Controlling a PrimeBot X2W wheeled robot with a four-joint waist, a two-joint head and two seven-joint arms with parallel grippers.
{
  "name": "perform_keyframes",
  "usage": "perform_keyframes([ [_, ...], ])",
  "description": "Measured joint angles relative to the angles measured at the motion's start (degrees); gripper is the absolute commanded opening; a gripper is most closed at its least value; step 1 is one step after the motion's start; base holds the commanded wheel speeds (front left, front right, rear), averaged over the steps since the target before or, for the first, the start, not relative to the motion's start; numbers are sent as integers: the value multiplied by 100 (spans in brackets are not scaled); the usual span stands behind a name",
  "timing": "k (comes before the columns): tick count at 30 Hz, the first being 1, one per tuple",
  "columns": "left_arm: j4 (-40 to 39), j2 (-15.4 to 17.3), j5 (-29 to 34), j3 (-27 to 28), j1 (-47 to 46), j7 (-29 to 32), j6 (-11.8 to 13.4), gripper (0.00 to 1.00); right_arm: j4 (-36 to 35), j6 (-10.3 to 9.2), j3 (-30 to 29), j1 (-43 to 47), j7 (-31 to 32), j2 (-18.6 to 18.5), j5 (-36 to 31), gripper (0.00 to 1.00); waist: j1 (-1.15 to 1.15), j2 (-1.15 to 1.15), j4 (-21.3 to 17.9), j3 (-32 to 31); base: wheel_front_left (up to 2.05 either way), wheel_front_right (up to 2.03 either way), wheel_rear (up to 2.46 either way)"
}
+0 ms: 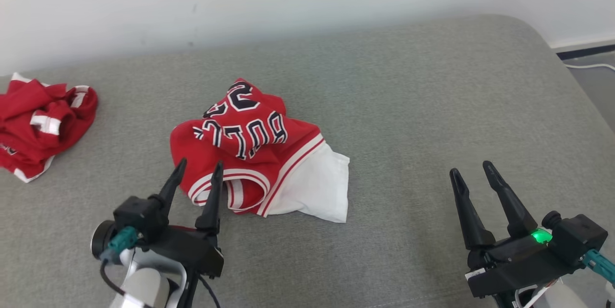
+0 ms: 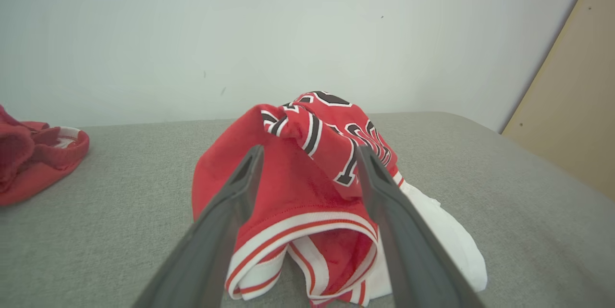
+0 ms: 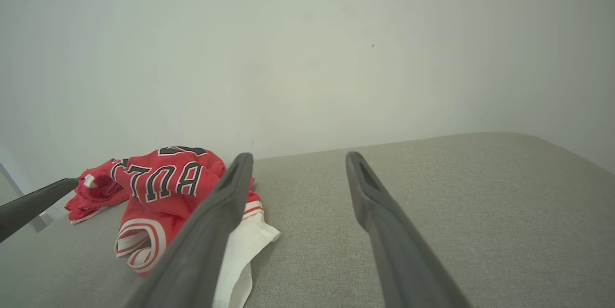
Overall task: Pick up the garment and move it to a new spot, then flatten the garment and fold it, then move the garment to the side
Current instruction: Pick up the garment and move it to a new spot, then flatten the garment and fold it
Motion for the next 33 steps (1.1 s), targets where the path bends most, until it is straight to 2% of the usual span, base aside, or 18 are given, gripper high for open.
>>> perform_keyframes([
  [8, -417, 207, 452, 2, 278, -2, 291, 100, 32, 0, -27, 94, 1, 31, -10, 100, 0, 0, 228, 20, 0, 0, 0],
  [15, -784, 327, 476, 420, 631, -2, 584, 100, 79, -35, -169, 58, 0, 76, -123, 100, 0, 1, 320, 31, 0, 0, 0],
  [20, -1023, 339, 476, 582, 876, -3, 635, 100, 23, -158, -399, 99, 1, 70, -163, 100, 0, 1, 319, -5, 0, 0, 0],
  [25, -1218, 368, 477, 731, 1100, -3, 686, 100, -9, -203, -561, 203, 0, 18, -166, 100, 0, 1, 290, -35, 0, 0, 0],
  [33, -1492, 330, 513, 781, 1216, -3, 704, 100, -8, -185, -470, 230, 1, 118, -163, 100, 0, 1, 264, -29, 0, 0, 0],
])
